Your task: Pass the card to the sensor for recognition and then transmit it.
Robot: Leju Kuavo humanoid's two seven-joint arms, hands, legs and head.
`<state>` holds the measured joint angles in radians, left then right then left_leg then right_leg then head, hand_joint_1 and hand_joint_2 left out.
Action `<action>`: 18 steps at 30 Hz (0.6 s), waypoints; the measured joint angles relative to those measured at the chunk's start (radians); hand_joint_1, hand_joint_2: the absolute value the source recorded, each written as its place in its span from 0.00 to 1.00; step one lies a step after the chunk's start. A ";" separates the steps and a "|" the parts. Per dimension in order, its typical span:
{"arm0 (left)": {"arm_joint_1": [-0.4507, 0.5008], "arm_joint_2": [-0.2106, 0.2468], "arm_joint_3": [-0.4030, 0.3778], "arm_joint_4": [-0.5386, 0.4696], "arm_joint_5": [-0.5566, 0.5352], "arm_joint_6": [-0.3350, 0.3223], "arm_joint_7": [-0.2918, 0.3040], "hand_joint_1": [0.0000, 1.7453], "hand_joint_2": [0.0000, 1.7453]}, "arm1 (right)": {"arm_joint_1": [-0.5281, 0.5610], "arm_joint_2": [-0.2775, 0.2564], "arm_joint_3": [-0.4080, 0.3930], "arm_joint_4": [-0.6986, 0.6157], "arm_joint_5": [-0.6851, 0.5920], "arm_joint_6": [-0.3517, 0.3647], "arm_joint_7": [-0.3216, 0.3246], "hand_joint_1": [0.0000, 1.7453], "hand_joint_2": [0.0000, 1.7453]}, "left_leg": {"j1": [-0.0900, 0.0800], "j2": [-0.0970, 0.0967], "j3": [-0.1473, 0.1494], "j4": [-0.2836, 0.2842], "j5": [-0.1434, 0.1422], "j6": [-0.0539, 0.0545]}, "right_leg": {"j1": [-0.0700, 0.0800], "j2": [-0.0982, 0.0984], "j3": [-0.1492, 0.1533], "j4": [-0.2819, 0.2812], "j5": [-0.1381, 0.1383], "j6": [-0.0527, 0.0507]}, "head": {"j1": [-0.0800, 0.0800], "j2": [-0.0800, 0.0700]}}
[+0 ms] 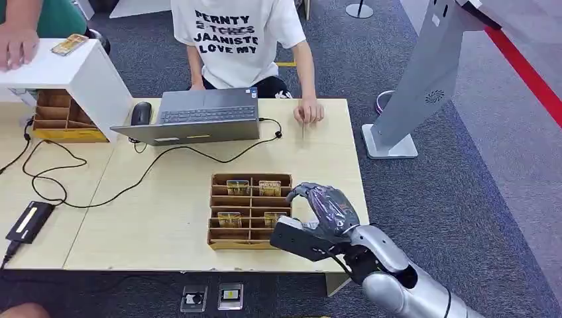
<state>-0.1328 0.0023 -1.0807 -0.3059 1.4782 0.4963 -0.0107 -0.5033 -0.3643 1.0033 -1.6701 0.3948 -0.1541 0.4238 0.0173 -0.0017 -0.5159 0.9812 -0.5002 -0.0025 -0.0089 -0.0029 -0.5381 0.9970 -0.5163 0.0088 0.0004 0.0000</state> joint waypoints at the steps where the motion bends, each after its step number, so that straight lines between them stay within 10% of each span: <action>1: -0.001 0.000 0.000 0.000 0.000 0.000 0.000 0.00 0.00 | 0.000 0.003 0.002 0.004 -0.001 0.001 -0.002 0.46 1.00 | 0.000 0.000 0.000 0.000 0.000 0.000 | 0.000 0.000 0.000 0.000 0.000 0.000 | 0.000 0.000; 18: -0.001 0.002 -0.001 -0.008 0.022 0.006 0.001 0.00 0.00 | -0.039 0.061 0.042 0.107 -0.021 0.026 -0.034 0.51 1.00 | 0.000 0.000 0.000 0.000 0.000 0.000 | 0.000 0.000 0.000 0.000 0.000 0.000 | 0.000 0.000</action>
<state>-0.1337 0.0042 -1.0815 -0.3143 1.5000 0.5028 -0.0095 -0.5419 -0.3029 1.0449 -1.5633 0.3735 -0.1278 0.3899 0.0173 -0.0018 -0.5160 0.9812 -0.5002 -0.0025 -0.0089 -0.0029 -0.5381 0.9973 -0.5163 0.0088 0.0000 0.0000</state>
